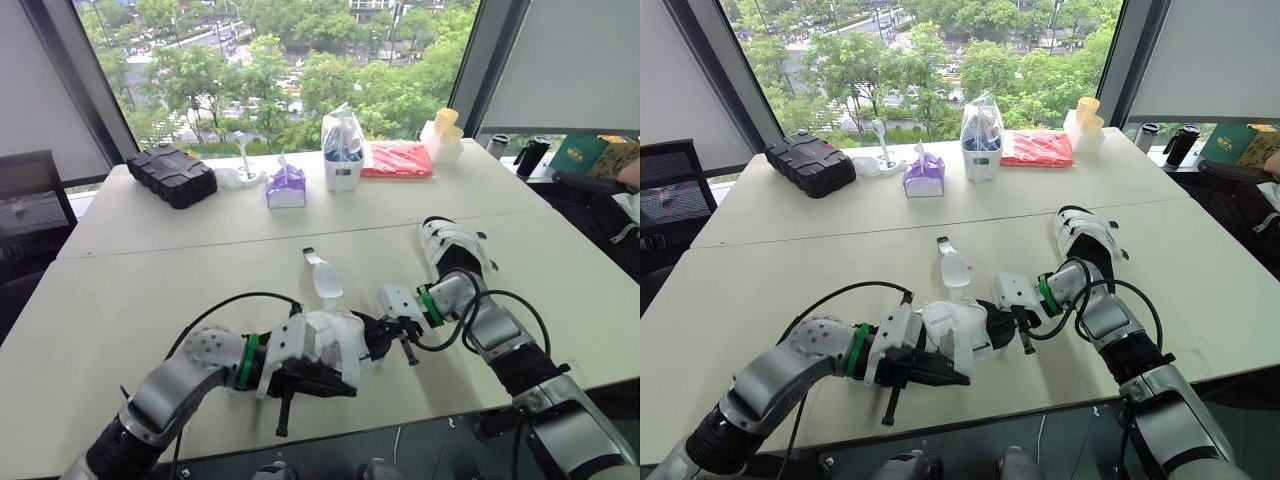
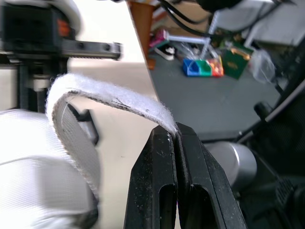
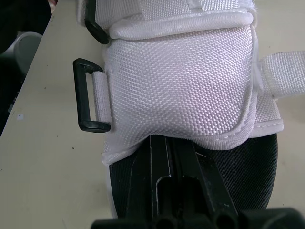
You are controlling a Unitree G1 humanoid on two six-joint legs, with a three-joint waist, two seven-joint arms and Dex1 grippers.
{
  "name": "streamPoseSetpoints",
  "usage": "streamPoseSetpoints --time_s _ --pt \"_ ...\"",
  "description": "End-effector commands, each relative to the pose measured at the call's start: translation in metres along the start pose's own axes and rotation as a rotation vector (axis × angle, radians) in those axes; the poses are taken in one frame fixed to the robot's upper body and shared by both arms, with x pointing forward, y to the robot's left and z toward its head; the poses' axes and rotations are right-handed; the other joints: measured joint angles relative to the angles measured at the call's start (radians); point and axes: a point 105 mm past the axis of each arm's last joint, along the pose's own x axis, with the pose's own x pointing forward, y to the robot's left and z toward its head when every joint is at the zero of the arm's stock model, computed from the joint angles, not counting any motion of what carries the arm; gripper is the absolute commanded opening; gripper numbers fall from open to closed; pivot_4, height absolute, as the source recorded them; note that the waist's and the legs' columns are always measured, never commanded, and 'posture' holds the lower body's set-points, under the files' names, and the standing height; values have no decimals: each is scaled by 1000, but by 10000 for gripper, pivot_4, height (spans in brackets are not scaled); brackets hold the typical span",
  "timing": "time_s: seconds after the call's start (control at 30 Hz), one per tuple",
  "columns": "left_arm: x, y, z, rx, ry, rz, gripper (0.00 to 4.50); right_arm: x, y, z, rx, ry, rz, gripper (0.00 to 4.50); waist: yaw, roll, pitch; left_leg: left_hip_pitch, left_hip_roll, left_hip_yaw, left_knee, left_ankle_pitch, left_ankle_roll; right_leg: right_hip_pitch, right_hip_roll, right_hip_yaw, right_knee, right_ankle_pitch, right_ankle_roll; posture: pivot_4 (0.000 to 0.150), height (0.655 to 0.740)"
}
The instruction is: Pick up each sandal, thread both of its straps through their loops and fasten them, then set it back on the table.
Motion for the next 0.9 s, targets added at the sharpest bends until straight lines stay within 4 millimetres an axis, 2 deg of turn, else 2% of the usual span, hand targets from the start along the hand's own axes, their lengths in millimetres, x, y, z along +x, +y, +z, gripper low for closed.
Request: streamPoseSetpoints --time_s 0.03,0.3,0.4,0.63,0.67,0.9 --pt "-8 11 17 -7 -75 58 222 7 7 -10 24 30 51 0 0 0 0 0 0 0 0 0 0 0 0 0 0 0 0 1500 7400" --pt "-15 23 11 -227 -153 139 222 5 3 -12 12 40 41 0 -1 0 0 0 0 0 1 0 0 1 0 0 1 1 2 1500 7400" --pt "-17 30 12 -298 -191 180 8929 5 1 -11 8 41 37 0 -1 0 0 0 0 0 2 0 0 1 1 0 1 1 2 1500 7400" --pt "-22 47 21 -419 -310 277 42947 5 -2 -11 2 42 30 0 -1 0 0 0 0 0 5 0 0 2 1 0 2 2 3 1500 7400" --pt "-24 52 22 -427 -323 303 44036 5 -2 -11 2 42 28 0 -1 0 0 0 0 0 6 0 0 2 1 0 2 2 3 1500 7400" --pt "-32 67 24 -462 -375 398 44036 5 -3 -11 -1 43 26 0 -2 0 0 0 0 0 6 0 0 2 1 0 2 2 3 1500 7400"
